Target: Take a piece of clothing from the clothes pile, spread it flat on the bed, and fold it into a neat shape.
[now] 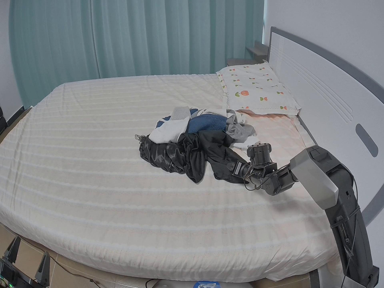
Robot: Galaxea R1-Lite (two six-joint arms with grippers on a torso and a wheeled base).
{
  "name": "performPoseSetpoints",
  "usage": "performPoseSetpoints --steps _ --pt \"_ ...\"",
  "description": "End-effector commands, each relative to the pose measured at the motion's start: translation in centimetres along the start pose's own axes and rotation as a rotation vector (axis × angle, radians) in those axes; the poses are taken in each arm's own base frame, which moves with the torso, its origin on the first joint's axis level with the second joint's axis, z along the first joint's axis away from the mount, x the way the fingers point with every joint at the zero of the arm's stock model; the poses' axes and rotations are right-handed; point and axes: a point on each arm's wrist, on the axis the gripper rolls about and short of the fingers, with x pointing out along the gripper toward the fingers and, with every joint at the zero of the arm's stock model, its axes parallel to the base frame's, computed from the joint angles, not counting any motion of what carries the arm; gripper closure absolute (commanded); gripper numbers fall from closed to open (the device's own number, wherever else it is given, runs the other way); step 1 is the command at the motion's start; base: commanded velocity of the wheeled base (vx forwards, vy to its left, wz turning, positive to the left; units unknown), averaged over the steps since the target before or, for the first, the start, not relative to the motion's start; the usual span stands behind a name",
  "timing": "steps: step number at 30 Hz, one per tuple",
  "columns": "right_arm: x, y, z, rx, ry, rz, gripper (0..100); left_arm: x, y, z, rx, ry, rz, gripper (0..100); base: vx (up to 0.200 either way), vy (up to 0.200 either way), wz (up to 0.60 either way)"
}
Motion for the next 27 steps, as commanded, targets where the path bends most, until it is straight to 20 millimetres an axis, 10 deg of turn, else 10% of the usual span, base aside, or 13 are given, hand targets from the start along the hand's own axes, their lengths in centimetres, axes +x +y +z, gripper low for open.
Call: performPoseSetpoints --steps 1,12,27 --pt "0.6 0.1 -0.4 0.004 -0.006 0.010 100 0.0 0.0 -0.5 0.000 0.001 0.001 0 0.000 0.000 0.00" --pt "-1.7 0.1 0.3 0.105 0.008 0.000 100 0.0 0.0 -0.5 0.000 0.002 0.001 0 0.000 0.000 0.00" --pt "-19.4 -2.4 -1.8 0.307 0.092 0.204 100 0.0 0.0 -0.5 0.001 0.001 -0.007 0 0.000 0.000 0.00"
